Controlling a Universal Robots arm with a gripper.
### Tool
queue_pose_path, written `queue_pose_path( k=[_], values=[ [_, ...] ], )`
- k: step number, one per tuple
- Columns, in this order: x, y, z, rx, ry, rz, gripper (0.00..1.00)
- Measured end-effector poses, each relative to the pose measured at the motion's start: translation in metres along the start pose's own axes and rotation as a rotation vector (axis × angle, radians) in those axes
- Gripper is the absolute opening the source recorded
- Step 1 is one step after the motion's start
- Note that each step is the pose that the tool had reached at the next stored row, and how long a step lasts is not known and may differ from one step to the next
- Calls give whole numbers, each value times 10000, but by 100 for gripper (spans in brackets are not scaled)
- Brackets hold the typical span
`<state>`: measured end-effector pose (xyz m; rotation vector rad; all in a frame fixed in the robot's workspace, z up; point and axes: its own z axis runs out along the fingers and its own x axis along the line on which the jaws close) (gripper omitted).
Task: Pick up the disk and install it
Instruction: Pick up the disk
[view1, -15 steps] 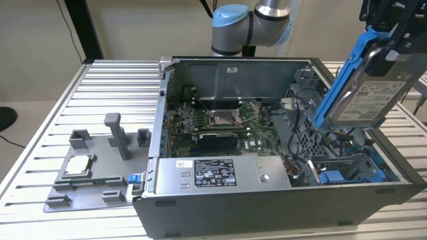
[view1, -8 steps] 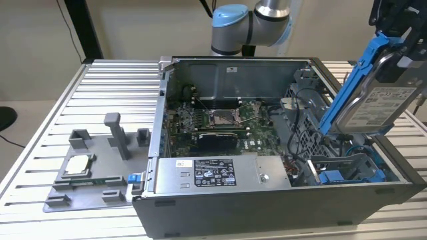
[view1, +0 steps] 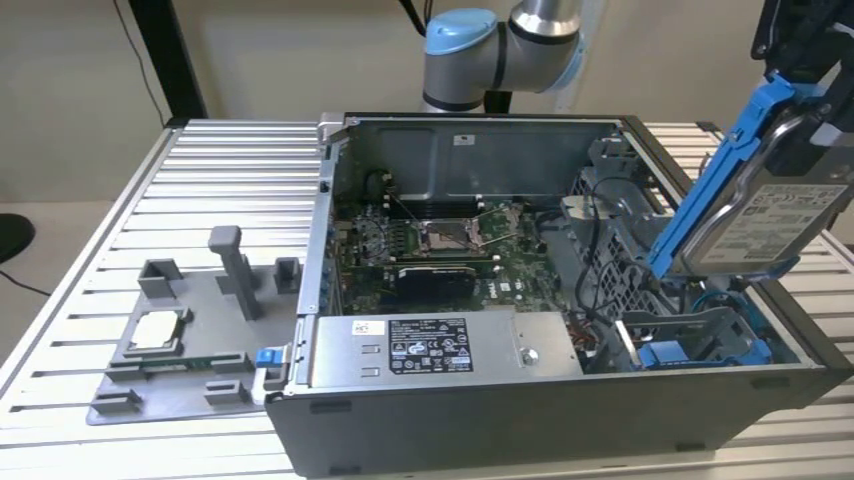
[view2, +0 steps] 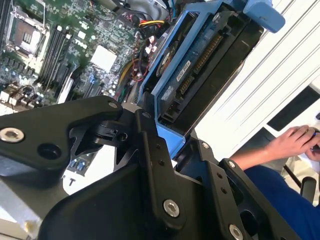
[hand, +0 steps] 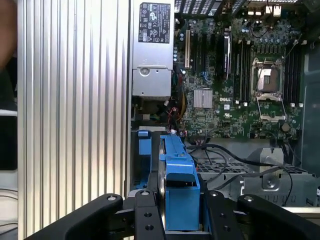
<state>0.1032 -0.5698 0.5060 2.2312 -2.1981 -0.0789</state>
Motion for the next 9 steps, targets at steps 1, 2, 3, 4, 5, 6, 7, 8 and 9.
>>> queue_pose_path(
  k=[1, 2, 3, 4, 5, 6, 7, 8, 9],
  values=[
    [0, 0, 0, 0, -1, 0, 0],
    [0, 0, -1, 0, 1, 0, 0],
    [0, -1, 1, 0, 0, -1, 0],
    [0, -3, 7, 0, 1, 0, 0],
    [1, -4, 19, 0, 1, -1, 0],
    [2, -6, 35, 0, -1, -1, 0],
    [3, -8, 52, 0, -1, -1, 0],
    [3, -11, 70, 0, -1, -1, 0],
    [4, -14, 89, 0, -2, -1, 0]
  ],
)
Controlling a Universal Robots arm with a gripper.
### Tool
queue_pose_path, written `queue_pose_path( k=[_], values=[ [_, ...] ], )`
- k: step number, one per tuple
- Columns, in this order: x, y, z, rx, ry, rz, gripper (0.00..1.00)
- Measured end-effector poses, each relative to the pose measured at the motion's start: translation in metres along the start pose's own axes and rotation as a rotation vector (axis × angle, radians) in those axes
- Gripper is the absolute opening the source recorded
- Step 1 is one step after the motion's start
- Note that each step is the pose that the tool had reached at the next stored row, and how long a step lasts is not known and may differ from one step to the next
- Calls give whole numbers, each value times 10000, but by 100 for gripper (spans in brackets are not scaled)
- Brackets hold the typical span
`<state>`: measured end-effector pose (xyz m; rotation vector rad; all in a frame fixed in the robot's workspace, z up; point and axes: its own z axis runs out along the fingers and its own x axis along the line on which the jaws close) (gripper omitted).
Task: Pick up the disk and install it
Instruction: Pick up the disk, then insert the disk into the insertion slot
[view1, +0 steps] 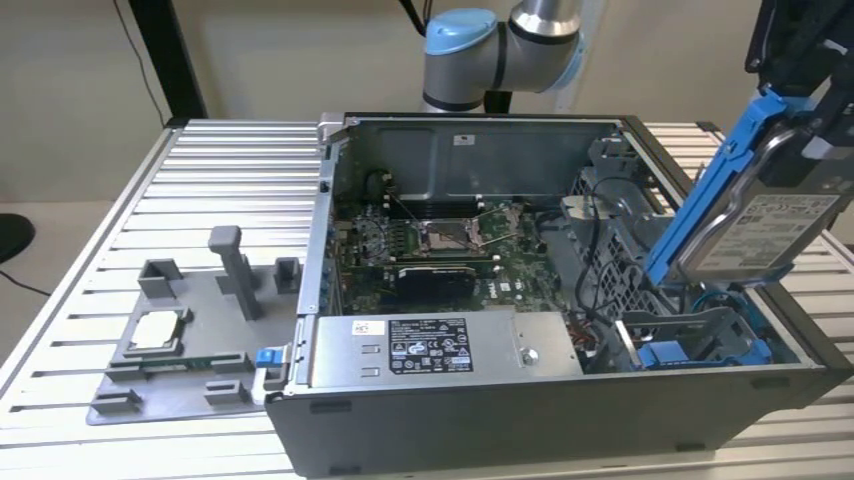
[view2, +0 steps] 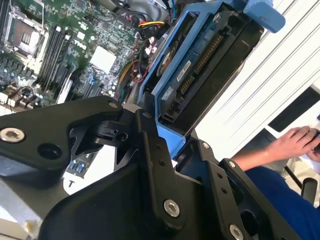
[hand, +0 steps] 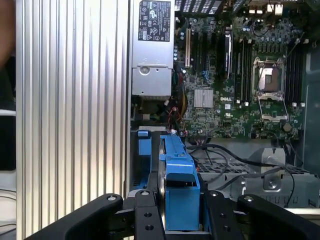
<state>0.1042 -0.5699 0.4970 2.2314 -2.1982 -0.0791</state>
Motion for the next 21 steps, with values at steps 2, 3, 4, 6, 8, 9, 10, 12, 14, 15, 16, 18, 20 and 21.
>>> queue_pose_path(
  k=[2, 3, 4, 6, 8, 9, 10, 12, 14, 15, 16, 18, 20, 21],
  values=[
    [4, -9, 34, 0, 1, -1, 0],
    [8, -14, 53, 0, -3, -1, 0],
    [13, -19, 69, 0, -4, 0, 0],
    [25, -30, 102, 0, -7, -1, 0],
    [35, -36, 134, 0, -12, 0, 0],
    [40, -38, 151, 0, -13, 0, 0],
    [43, -40, 167, 0, -13, 0, 0],
    [49, -43, 192, 0, -13, -1, 0],
    [53, -44, 214, 0, -15, 0, 0],
    [54, -45, 224, 0, -17, 0, 0],
    [55, -46, 233, 0, -20, -1, 0],
    [58, -46, 248, 1, -31, -1, 0],
    [66, -46, 254, 0, -29, 0, 0],
    [70, -47, 259, 0, -31, 2, 0]
  ],
)
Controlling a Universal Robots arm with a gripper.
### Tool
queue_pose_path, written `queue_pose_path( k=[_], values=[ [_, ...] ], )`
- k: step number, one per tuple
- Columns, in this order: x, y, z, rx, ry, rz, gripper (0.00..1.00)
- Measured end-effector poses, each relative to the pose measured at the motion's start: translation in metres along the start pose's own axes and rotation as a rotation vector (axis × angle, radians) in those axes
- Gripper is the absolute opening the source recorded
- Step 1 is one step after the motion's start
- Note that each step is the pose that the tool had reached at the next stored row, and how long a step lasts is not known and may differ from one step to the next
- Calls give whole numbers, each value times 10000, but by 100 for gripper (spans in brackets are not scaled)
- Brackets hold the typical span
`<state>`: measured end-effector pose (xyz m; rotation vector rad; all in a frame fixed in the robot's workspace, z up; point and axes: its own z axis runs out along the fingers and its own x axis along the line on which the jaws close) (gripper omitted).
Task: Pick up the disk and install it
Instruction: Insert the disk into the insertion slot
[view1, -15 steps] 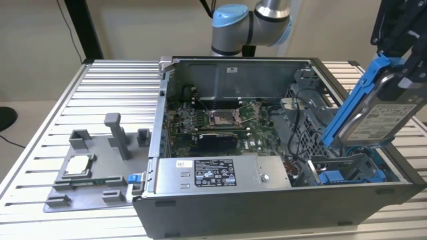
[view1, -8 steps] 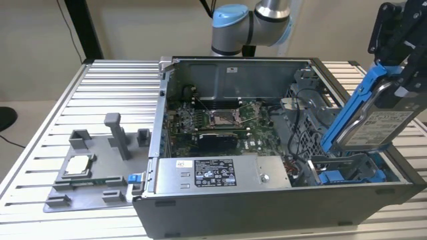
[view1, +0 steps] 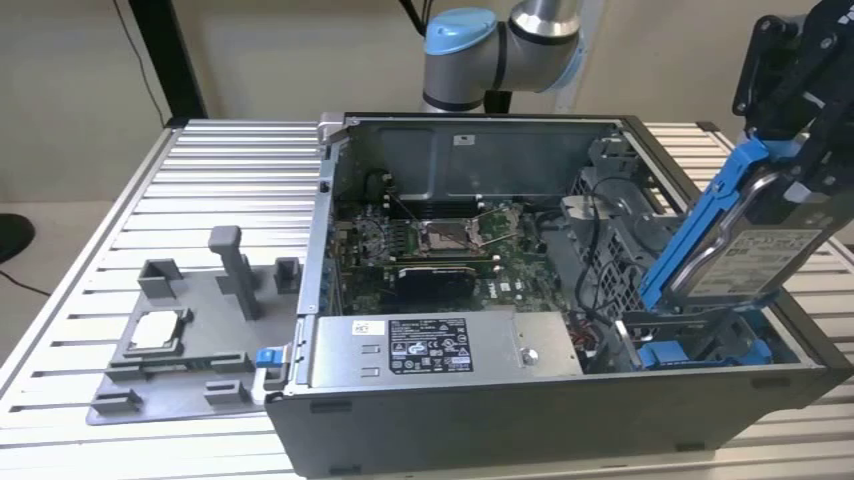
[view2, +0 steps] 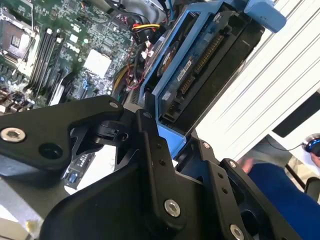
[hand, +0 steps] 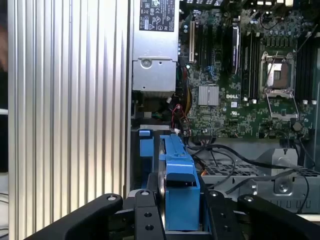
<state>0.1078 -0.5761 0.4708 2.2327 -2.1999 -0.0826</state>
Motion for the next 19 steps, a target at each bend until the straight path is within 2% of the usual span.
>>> queue_pose_path(
  k=[8, 15, 19],
  values=[
    [7, -2, 45, 0, 1, 2, 0],
    [7, -2, 49, 0, -1, 1, 0],
    [22, -9, 71, 1, -36, -1, 0]
  ],
)
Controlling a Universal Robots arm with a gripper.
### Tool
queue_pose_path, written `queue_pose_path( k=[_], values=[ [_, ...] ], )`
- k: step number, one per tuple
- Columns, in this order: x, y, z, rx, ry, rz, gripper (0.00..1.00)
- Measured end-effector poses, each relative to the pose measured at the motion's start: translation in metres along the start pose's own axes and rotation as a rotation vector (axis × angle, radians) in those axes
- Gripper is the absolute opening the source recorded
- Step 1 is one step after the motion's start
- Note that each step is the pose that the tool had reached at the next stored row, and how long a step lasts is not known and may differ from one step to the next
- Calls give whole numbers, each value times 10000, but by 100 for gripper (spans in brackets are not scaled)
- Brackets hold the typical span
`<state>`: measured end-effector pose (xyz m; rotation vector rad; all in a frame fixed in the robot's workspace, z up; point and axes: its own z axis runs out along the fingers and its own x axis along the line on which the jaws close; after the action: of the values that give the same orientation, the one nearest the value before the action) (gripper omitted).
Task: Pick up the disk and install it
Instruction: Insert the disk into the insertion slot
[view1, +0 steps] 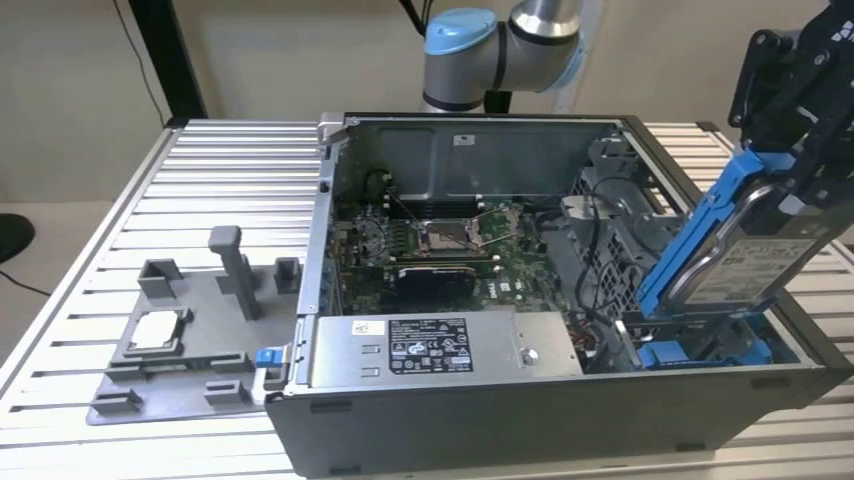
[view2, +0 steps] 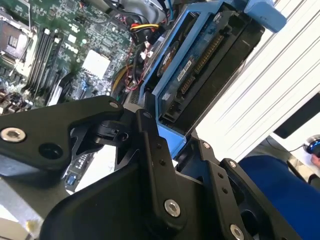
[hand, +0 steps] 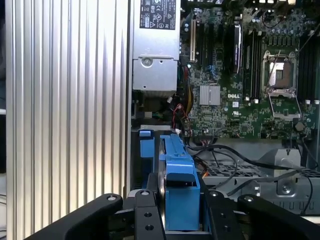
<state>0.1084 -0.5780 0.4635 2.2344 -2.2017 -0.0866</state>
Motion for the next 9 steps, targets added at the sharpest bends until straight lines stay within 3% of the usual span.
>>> queue_pose_path(
  k=[3, 9],
  values=[
    [15, -8, 30, 1, -46, 0, 0],
    [44, -21, 77, 0, -51, -1, 0]
  ],
)
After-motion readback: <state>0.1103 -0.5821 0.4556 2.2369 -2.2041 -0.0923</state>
